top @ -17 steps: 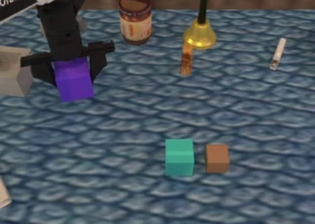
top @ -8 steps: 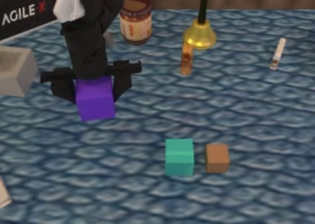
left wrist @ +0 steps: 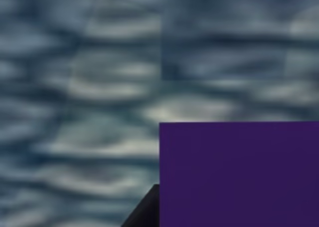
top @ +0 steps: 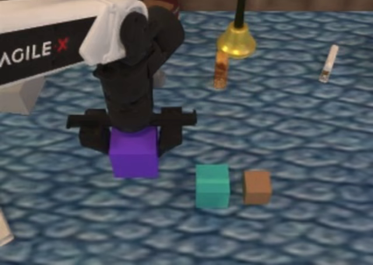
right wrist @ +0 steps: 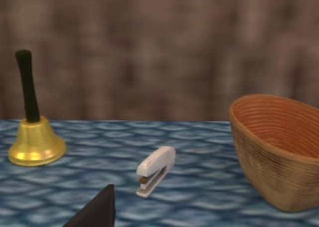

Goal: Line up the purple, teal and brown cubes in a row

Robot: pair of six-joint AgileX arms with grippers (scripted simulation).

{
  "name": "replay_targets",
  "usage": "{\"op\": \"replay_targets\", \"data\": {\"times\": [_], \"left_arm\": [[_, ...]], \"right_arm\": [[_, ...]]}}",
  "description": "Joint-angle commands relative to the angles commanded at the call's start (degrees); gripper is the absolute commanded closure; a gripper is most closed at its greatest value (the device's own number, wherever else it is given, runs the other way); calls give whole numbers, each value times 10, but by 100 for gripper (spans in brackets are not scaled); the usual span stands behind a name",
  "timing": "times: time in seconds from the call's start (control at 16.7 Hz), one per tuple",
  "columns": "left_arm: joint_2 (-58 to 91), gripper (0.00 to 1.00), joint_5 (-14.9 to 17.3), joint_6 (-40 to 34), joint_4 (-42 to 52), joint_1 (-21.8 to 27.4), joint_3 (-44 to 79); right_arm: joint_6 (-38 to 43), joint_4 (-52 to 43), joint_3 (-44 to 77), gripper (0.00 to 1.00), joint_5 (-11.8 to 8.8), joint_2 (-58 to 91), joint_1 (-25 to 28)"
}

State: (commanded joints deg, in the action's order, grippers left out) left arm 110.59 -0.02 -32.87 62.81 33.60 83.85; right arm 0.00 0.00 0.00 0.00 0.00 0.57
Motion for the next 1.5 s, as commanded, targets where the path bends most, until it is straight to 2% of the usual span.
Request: {"op": "replay_targets", "data": {"times": [0.24, 0.66, 0.9, 1.5], "left_arm": [[5, 100, 0, 2, -8, -2, -7], [46, 100, 0, -1, -144, 1, -97], [48, 100, 0, -1, -149, 1, -101], [48, 25, 0, -1, -149, 1, -101]], "right_arm": [[0, 0, 0, 0, 0, 0, 0], [0, 0, 0, 0, 0, 0, 0], [0, 0, 0, 0, 0, 0, 0], [0, 0, 0, 0, 0, 0, 0]]}}
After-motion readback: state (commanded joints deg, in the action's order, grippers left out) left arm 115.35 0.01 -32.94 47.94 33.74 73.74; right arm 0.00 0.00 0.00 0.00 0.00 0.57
